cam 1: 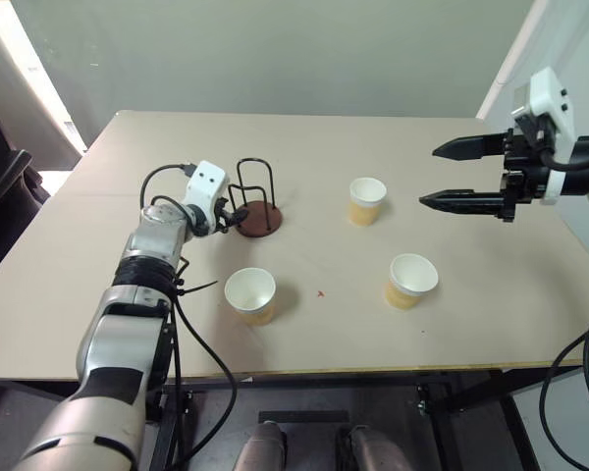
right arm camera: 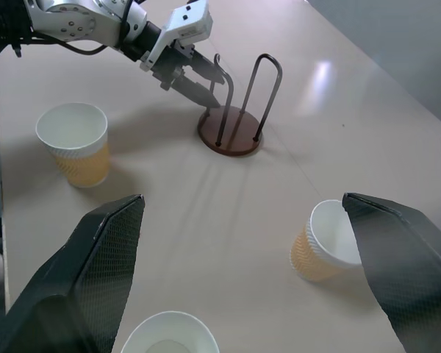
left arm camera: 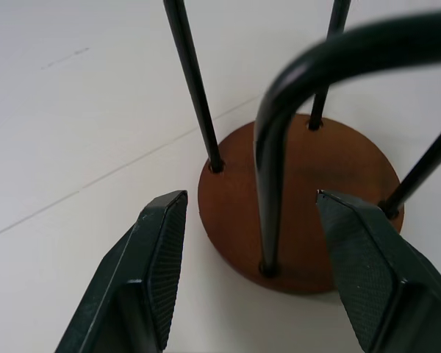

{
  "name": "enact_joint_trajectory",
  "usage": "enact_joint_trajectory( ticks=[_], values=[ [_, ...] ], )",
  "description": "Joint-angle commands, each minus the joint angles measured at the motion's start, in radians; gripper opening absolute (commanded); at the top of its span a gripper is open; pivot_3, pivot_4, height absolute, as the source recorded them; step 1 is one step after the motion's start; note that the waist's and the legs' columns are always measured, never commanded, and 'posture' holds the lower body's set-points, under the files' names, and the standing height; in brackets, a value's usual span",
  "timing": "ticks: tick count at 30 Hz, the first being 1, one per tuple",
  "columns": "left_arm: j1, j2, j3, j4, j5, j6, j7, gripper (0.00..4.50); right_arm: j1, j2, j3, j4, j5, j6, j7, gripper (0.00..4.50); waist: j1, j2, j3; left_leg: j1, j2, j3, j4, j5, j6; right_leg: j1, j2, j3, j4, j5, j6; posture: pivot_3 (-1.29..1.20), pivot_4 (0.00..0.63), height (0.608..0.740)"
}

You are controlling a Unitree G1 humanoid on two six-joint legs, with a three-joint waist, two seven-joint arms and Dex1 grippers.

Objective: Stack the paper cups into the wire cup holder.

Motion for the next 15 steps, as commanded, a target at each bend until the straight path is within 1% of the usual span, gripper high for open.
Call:
enact_joint_trajectory(
  ticks=[1,6,13,15],
  values=[
    [-0.032,-0.004,0.02,-0.018,-0.004,-0.024,-0.004,1.72,-0.003,-0.017,-0.045,-0.023,0.017,-0.008,-0.018,4.5,0.0,0.0,0.0,0.0,0.0,0.001,0.0,0.0,0.0,0.0,0.0,0.002,0.0,-0.001,0.001,0.0,0.15,0.74],
    [-0.017,0.007,0.024,-0.076,-0.019,-0.018,-0.054,0.02,-0.004,-0.019,-0.039,-0.014,0.018,-0.018,-0.026,4.5,0.0,0.0,0.0,0.0,0.0,0.01,0.006,0.0,0.0,0.0,0.0,0.008,0.001,-0.003,0.007,0.0,0.15,0.74],
    [0.021,0.019,0.031,-0.268,-0.096,0.057,-0.229,0.02,-0.01,-0.018,-0.025,-0.001,0.017,-0.035,-0.013,4.5,0.001,0.0,0.0,-0.002,0.0,0.014,0.016,-0.008,0.006,0.001,-0.001,0.01,0.0,-0.003,0.01,0.0,0.15,0.74],
    [0.049,0.031,0.007,-0.369,-0.119,0.097,-0.308,0.02,-0.002,-0.028,-0.02,-0.011,0.028,-0.029,0.01,4.5,0.001,0.0,0.0,-0.003,-0.001,0.014,0.017,-0.011,0.01,0.001,-0.001,0.01,0.0,-0.004,0.011,0.0,0.15,0.74]
  ],
)
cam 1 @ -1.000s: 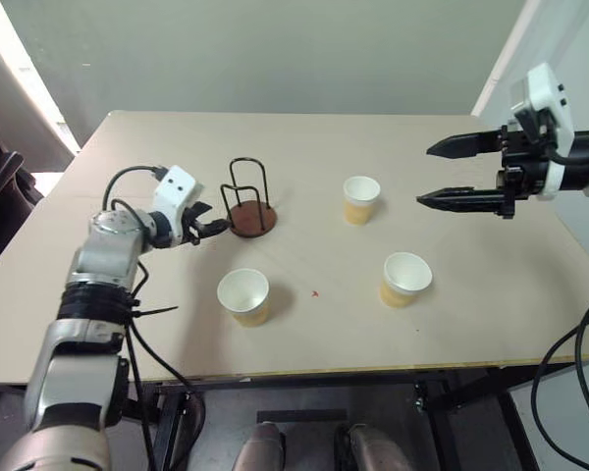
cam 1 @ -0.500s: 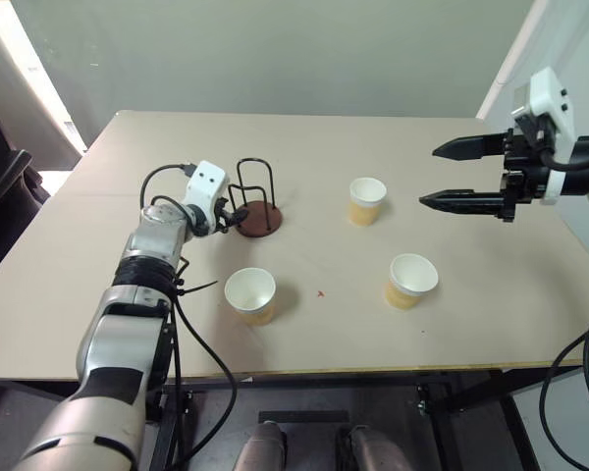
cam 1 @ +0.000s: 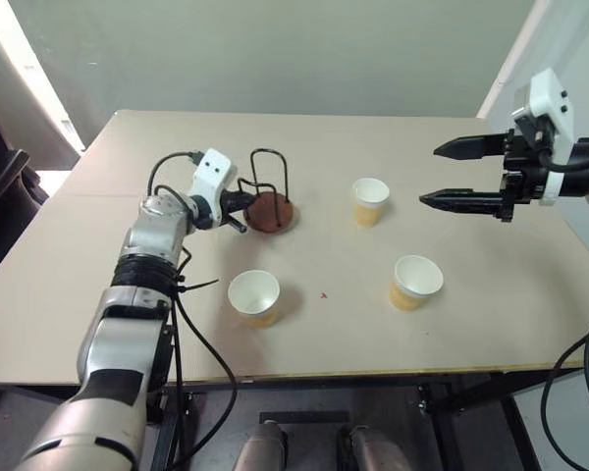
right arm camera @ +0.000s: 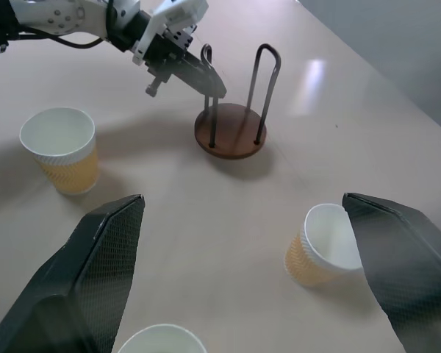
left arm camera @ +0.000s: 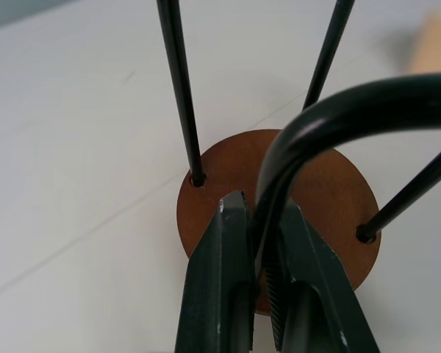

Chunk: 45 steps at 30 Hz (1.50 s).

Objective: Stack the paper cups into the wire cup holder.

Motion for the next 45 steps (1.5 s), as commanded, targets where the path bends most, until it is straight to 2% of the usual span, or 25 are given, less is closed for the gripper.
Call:
enact_joint_trajectory(
  ticks=[1,8,14,19,23,36,38,39,45],
  values=[
    [0.038,0.034,-0.024,-0.209,-0.062,0.054,-0.15,0.02,-0.001,-0.041,-0.02,-0.033,0.034,0.003,0.049,4.5,0.0,0.0,0.0,0.0,0.0,0.001,0.0,0.0,0.0,0.0,0.0,0.0,0.0,0.0,0.0,0.0,0.15,0.74],
    [0.102,0.096,-0.124,-0.539,-0.156,0.152,-0.401,0.02,0.111,-0.135,-0.012,-0.147,0.117,0.019,0.203,4.5,0.002,0.0,0.0,-0.001,0.0,0.004,0.002,-0.003,-0.002,0.0,0.0,0.001,0.0,-0.003,0.001,0.0,0.15,0.74],
    [0.098,0.09,-0.203,-0.598,-0.166,0.159,-0.496,0.02,0.201,-0.183,-0.002,-0.228,0.145,0.01,0.257,4.5,0.002,0.0,0.0,0.002,0.001,0.006,0.003,-0.006,0.003,0.002,0.0,0.002,0.001,-0.003,0.002,0.0,0.15,0.74],
    [0.114,0.088,-0.296,-0.556,-0.096,0.082,-0.536,0.02,0.216,-0.185,-0.014,-0.246,0.154,0.019,0.236,4.5,0.0,0.0,0.0,0.006,0.001,0.005,0.003,-0.009,0.008,0.006,0.0,0.004,0.001,-0.003,0.001,0.0,0.15,0.74],
    [0.105,0.06,-0.313,-0.52,-0.101,0.064,-0.554,0.02,0.235,-0.188,-0.024,-0.265,0.162,0.033,0.218,4.5,0.0,0.0,0.0,0.006,0.002,0.005,0.003,-0.009,0.009,0.006,0.0,0.004,0.001,-0.003,0.001,0.0,0.15,0.74],
    [0.039,-0.01,-0.373,-0.315,0.021,-0.112,-0.573,0.02,0.275,-0.205,-0.056,-0.3,0.19,0.054,0.161,4.5,0.001,0.0,0.0,0.006,0.002,0.005,0.003,-0.011,0.011,0.006,-0.001,0.004,0.0,-0.004,0.003,0.0,0.15,0.74],
    [0.03,-0.018,-0.371,-0.304,0.02,-0.115,-0.587,0.62,0.277,-0.206,-0.057,-0.302,0.193,0.053,0.156,4.5,0.001,0.0,0.0,0.005,0.002,0.005,0.003,-0.011,0.011,0.006,-0.001,0.004,-0.001,-0.004,0.003,0.0,0.15,0.74],
    [0.029,-0.019,-0.371,-0.303,0.021,-0.118,-0.595,0.78,0.278,-0.206,-0.057,-0.302,0.193,0.052,0.153,4.5,0.001,0.0,0.0,0.005,0.002,0.005,0.003,-0.011,0.011,0.006,-0.001,0.004,-0.001,-0.004,0.004,0.0,0.15,0.74],
    [0.031,-0.016,-0.372,-0.31,0.041,-0.151,-0.608,2.85,0.282,-0.204,-0.055,-0.299,0.192,0.045,0.145,4.5,0.001,0.0,0.0,0.005,0.001,0.006,0.003,-0.012,0.011,0.006,-0.001,0.004,-0.001,-0.005,0.005,0.0,0.15,0.74]
  ],
)
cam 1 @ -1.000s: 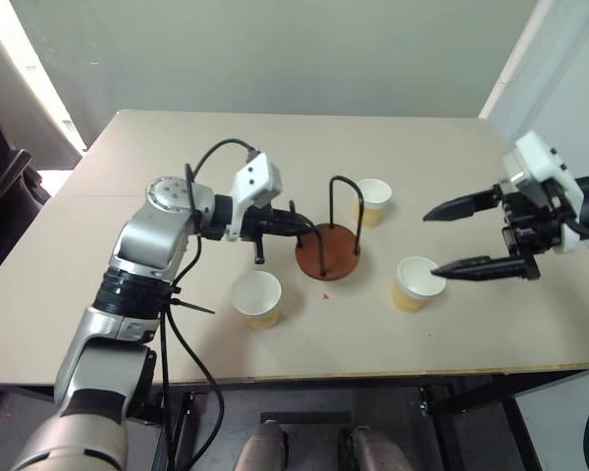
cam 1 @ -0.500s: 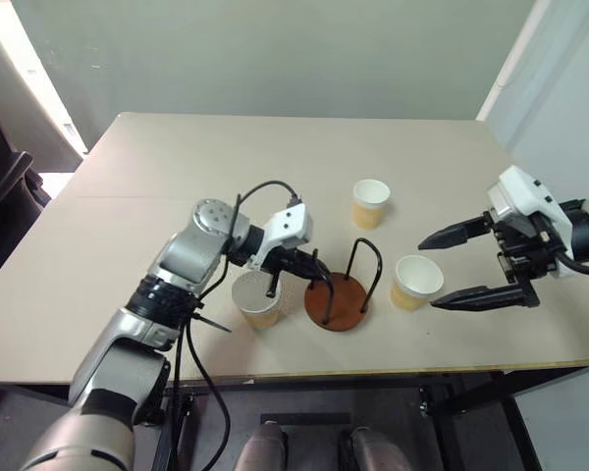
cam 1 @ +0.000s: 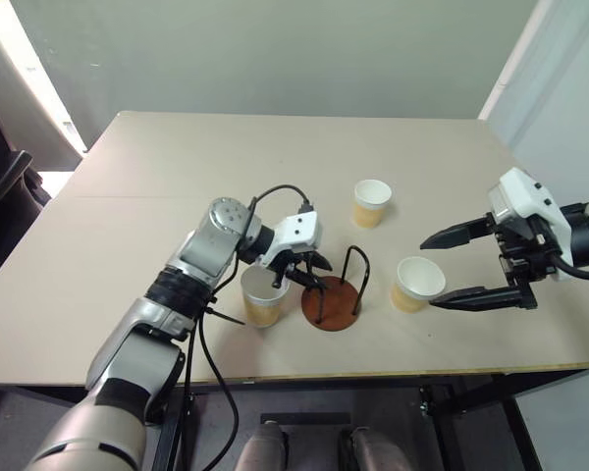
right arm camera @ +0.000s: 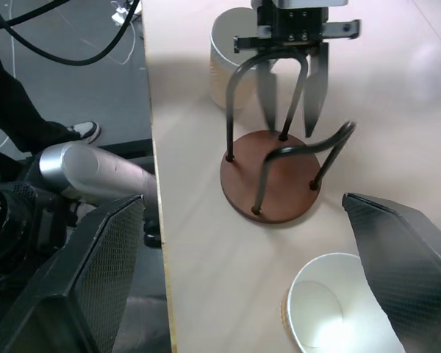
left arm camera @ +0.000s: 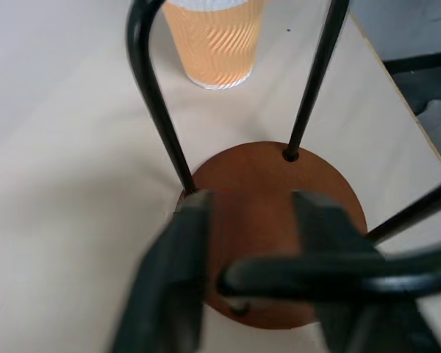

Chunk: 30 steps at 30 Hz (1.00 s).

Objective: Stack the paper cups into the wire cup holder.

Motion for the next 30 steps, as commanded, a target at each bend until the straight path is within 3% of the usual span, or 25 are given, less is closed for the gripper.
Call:
enact_joint_trajectory(
  ticks=[1,9,19,30],
  values=[
    [-0.023,0.008,0.016,-0.021,0.005,-0.023,-0.014,2.85,-0.005,-0.017,-0.039,-0.014,0.015,-0.009,-0.007,4.5,0.0,0.0,0.0,0.0,0.0,0.0,0.0,0.0,0.0,0.0,0.0,0.0,0.0,0.0,0.0,0.0,0.15,0.74],
    [0.002,0.057,0.024,-0.142,-0.007,0.002,-0.034,2.85,0.007,-0.025,-0.021,-0.013,0.004,-0.021,0.005,4.5,0.0,0.0,0.0,0.0,-0.001,0.0,0.0,-0.001,0.001,0.0,0.0,0.001,-0.001,-0.001,0.001,0.0,0.15,0.74],
    [0.02,0.163,0.014,-0.332,0.06,0.005,0.005,2.85,0.021,-0.03,0.205,0.016,-0.274,-0.128,-0.061,4.5,-0.001,0.0,0.0,0.0,0.0,0.0,0.001,-0.002,0.003,0.001,0.0,0.002,-0.003,-0.001,0.002,0.0,0.15,0.74],
    [0.088,0.352,0.166,-0.481,-0.014,0.079,-0.003,2.85,-0.009,0.06,0.334,0.103,-0.456,-0.209,-0.078,4.5,-0.012,0.0,0.0,0.001,0.001,0.0,0.0,-0.006,0.006,-0.001,-0.001,0.002,-0.001,0.0,0.0,0.0,0.15,0.74]
  ],
)
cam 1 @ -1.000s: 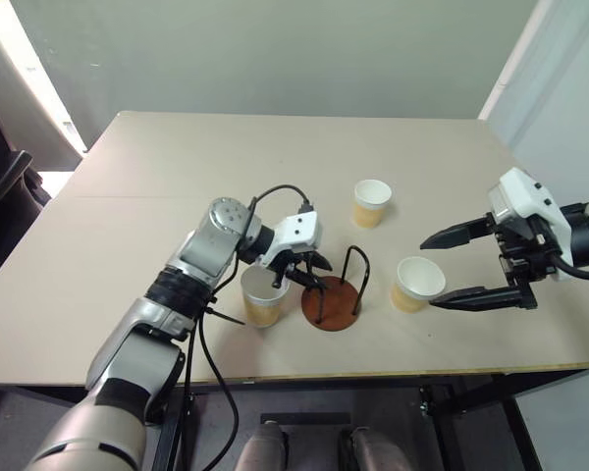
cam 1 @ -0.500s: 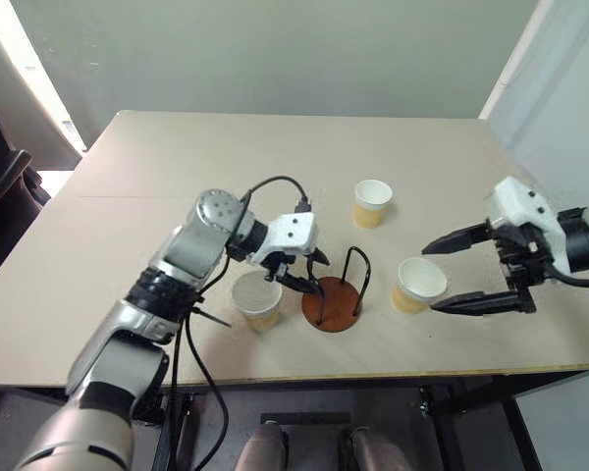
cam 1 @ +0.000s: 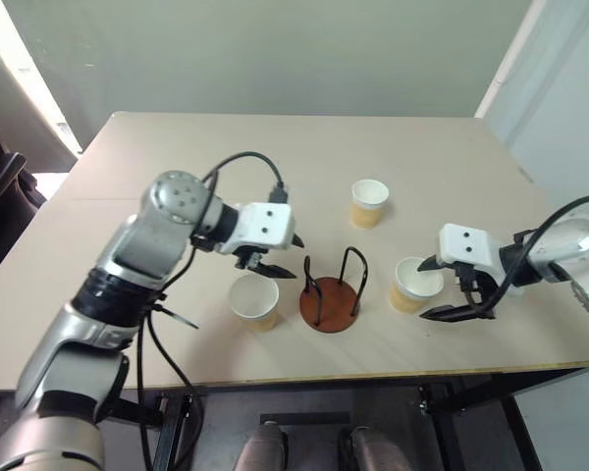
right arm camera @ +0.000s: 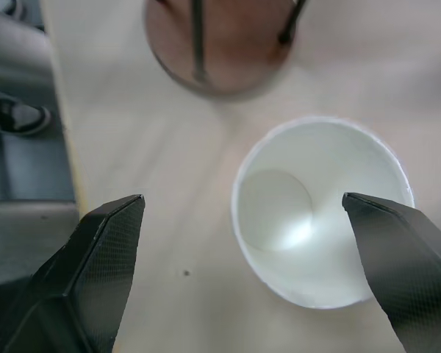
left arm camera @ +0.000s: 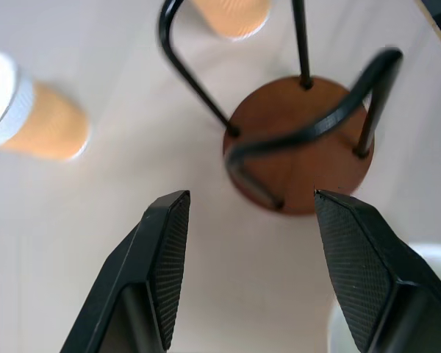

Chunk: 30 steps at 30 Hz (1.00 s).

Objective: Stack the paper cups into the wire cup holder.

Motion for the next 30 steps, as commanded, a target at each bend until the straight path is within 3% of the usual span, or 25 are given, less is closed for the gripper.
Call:
enact_joint_trajectory(
  ticks=[1,4,7,10,19,24,30],
  values=[
    [0.021,0.068,0.098,-0.071,-0.055,0.037,-0.004,2.85,-0.022,0.012,-0.003,0.006,-0.04,-0.027,0.003,4.5,-0.001,0.0,0.0,0.0,0.0,0.0,0.0,0.0,0.0,0.0,0.0,0.0,0.0,0.0,0.0,0.0,0.15,0.74],
    [0.022,0.136,0.225,-0.105,-0.168,0.108,-0.015,2.85,-0.025,0.029,0.005,0.022,-0.061,-0.036,0.007,4.5,-0.002,0.0,0.0,0.0,0.0,0.0,0.0,-0.001,0.0,-0.001,0.0,0.0,0.0,0.0,-0.001,0.0,0.15,0.74],
    [-0.016,0.115,0.277,-0.137,-0.271,0.195,0.01,2.85,-0.033,0.046,0.013,0.038,-0.079,-0.043,0.012,4.5,0.0,0.0,0.0,0.0,0.0,0.0,0.0,-0.001,-0.001,-0.001,-0.001,0.0,0.001,0.0,-0.002,0.0,0.15,0.74],
    [-0.018,0.082,0.27,-0.213,-0.347,0.27,0.029,2.85,-0.04,0.055,0.02,0.053,-0.096,-0.05,0.017,4.5,0.001,0.0,0.0,0.0,0.0,0.0,0.0,-0.002,-0.001,0.0,-0.003,-0.001,0.001,0.0,-0.003,0.0,0.15,0.74],
    [0.052,0.063,0.205,-0.353,-0.378,0.361,0.122,2.85,-0.057,0.085,0.034,0.094,-0.141,-0.079,0.034,4.5,-0.01,0.0,0.0,0.002,0.001,0.0,-0.001,-0.002,-0.001,-0.001,-0.002,-0.001,0.004,0.001,-0.005,0.0,0.15,0.74],
    [0.047,0.067,0.199,-0.361,-0.389,0.375,0.141,2.9,-0.069,0.113,0.04,0.113,-0.164,-0.096,0.036,3.28,-0.01,0.0,0.0,0.002,0.001,0.0,-0.001,-0.002,-0.001,-0.001,-0.002,-0.001,0.004,0.001,-0.006,0.0,0.15,0.74],
    [0.057,0.084,0.204,-0.371,-0.399,0.387,0.147,2.9,-0.081,0.152,0.045,0.111,-0.175,-0.105,0.045,1.03,-0.01,0.0,0.0,0.002,0.001,0.0,-0.001,-0.002,-0.001,-0.001,-0.002,-0.001,0.004,0.001,-0.006,0.0,0.15,0.74]
  ],
)
